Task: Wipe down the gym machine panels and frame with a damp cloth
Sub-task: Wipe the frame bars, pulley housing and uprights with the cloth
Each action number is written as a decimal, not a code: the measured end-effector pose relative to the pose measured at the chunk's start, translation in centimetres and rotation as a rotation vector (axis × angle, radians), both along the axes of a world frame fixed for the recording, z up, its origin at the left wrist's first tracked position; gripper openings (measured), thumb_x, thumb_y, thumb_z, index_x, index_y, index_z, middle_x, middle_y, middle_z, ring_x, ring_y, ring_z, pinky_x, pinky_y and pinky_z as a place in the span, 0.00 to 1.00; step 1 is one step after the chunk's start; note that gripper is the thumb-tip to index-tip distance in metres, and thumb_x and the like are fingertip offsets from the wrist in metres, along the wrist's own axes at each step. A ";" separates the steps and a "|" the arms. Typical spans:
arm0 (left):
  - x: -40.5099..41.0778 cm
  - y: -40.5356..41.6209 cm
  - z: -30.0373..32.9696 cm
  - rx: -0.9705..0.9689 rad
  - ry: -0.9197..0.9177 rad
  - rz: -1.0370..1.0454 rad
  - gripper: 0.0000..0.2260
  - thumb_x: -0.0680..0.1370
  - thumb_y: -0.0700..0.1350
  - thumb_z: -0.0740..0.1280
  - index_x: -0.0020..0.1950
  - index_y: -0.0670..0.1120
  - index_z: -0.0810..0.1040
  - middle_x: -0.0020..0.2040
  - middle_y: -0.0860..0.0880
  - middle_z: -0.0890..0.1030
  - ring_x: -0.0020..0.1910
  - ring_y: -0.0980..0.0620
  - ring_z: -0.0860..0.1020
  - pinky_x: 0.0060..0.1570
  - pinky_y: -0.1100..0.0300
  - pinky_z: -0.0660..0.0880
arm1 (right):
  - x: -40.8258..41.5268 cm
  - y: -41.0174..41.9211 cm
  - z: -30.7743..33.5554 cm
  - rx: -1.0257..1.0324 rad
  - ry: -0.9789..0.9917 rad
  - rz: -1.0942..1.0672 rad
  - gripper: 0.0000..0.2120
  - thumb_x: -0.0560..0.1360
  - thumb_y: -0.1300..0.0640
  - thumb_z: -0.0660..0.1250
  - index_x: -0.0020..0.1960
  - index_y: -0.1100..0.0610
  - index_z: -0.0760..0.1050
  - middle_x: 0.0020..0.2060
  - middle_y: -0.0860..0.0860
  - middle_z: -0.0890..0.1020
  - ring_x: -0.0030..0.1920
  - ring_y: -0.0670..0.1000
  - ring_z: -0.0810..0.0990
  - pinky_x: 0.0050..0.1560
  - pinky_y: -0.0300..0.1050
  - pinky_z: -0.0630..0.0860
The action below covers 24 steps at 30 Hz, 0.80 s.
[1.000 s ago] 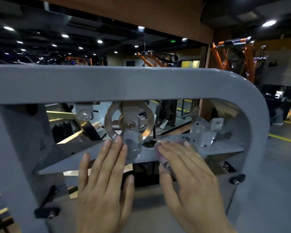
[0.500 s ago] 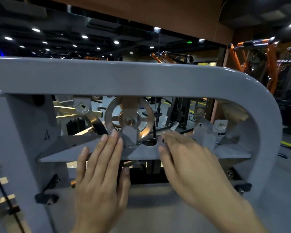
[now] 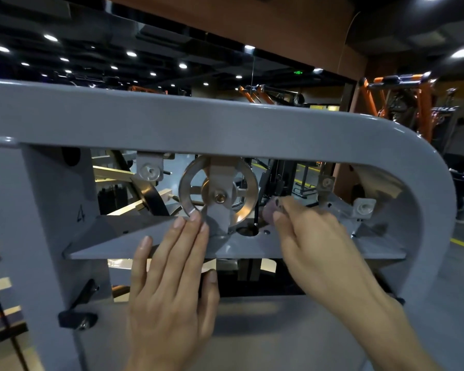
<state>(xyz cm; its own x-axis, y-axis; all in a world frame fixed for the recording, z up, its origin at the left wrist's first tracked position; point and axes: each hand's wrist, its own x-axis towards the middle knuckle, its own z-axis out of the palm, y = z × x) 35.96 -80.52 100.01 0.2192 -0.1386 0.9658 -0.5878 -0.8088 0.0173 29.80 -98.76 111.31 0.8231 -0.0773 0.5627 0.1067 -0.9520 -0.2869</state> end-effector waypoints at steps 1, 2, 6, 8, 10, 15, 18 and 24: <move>0.0 0.0 0.0 -0.001 0.000 -0.005 0.23 0.82 0.45 0.62 0.76 0.40 0.72 0.77 0.44 0.71 0.78 0.46 0.68 0.80 0.45 0.56 | 0.3 0.0 0.3 0.064 -0.039 0.018 0.09 0.85 0.51 0.55 0.54 0.48 0.74 0.39 0.46 0.83 0.41 0.50 0.81 0.42 0.46 0.75; 0.0 0.0 0.0 -0.001 0.002 -0.011 0.23 0.82 0.45 0.62 0.76 0.40 0.72 0.77 0.44 0.71 0.78 0.47 0.68 0.80 0.45 0.56 | 0.6 0.0 0.5 0.123 -0.069 0.033 0.10 0.85 0.51 0.56 0.50 0.48 0.74 0.34 0.45 0.80 0.37 0.49 0.78 0.37 0.42 0.73; -0.1 0.2 0.0 -0.008 0.001 -0.038 0.23 0.82 0.45 0.62 0.76 0.40 0.72 0.77 0.44 0.72 0.78 0.47 0.68 0.79 0.43 0.59 | 1.1 0.2 0.4 0.176 0.073 0.095 0.16 0.83 0.44 0.60 0.39 0.51 0.69 0.29 0.45 0.74 0.33 0.45 0.71 0.33 0.41 0.66; -0.1 0.2 0.1 -0.009 -0.001 -0.054 0.23 0.81 0.46 0.62 0.76 0.40 0.72 0.77 0.44 0.72 0.78 0.47 0.68 0.79 0.43 0.59 | 0.5 0.1 0.7 0.255 0.175 0.114 0.21 0.82 0.38 0.56 0.45 0.54 0.75 0.36 0.46 0.80 0.37 0.43 0.77 0.41 0.45 0.73; -0.2 0.3 0.1 0.000 0.014 -0.063 0.24 0.81 0.46 0.63 0.77 0.41 0.71 0.78 0.45 0.71 0.78 0.48 0.68 0.79 0.44 0.57 | 0.0 -0.3 1.3 0.322 0.224 0.086 0.27 0.83 0.36 0.52 0.54 0.57 0.78 0.45 0.49 0.84 0.47 0.45 0.82 0.55 0.48 0.77; -0.2 0.5 0.1 0.003 0.030 -0.090 0.25 0.81 0.46 0.63 0.77 0.41 0.70 0.79 0.45 0.70 0.79 0.48 0.67 0.80 0.45 0.56 | 0.5 -1.0 2.8 0.191 0.314 0.135 0.13 0.85 0.51 0.60 0.49 0.56 0.80 0.43 0.54 0.84 0.46 0.55 0.83 0.51 0.58 0.78; -0.2 0.6 0.1 0.013 0.038 -0.105 0.26 0.80 0.46 0.64 0.78 0.42 0.69 0.79 0.45 0.69 0.79 0.48 0.67 0.80 0.45 0.56 | 0.9 -0.9 3.0 0.233 0.322 0.163 0.05 0.81 0.51 0.69 0.46 0.45 0.82 0.40 0.43 0.85 0.41 0.42 0.84 0.46 0.40 0.79; -0.4 0.7 0.2 0.008 0.029 -0.123 0.25 0.80 0.46 0.64 0.76 0.41 0.72 0.78 0.45 0.70 0.78 0.48 0.67 0.80 0.45 0.56 | 2.3 -0.3 3.0 0.201 0.261 0.097 0.04 0.73 0.48 0.77 0.43 0.46 0.83 0.37 0.38 0.84 0.39 0.39 0.82 0.43 0.38 0.80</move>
